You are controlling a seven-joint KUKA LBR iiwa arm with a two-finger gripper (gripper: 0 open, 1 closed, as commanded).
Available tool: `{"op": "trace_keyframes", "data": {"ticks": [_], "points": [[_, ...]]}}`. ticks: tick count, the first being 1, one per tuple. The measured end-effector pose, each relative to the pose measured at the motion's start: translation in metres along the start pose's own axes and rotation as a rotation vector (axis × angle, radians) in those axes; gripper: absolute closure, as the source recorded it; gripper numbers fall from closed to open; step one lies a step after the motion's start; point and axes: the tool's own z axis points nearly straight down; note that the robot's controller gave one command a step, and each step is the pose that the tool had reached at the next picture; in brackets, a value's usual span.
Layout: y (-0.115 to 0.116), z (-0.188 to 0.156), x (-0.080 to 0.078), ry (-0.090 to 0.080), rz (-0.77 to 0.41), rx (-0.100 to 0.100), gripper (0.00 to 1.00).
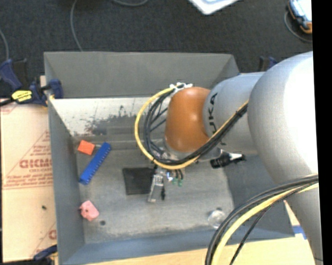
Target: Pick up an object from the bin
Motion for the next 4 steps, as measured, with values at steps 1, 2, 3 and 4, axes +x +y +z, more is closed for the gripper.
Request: {"op": "trace_keyframes", "data": {"ticks": [1,2,3,4], "points": [[0.011,0.0,-0.017,-0.007,-0.065,0.0,0.0],[-0.001,0.0,-0.001,0.0,-0.002,0.0,0.0],[0.01,-0.002,-0.02,-0.014,-0.063,-0.001,1.0],[0.009,-0.002,-0.02,-0.014,-0.062,-0.001,1.0]]}}
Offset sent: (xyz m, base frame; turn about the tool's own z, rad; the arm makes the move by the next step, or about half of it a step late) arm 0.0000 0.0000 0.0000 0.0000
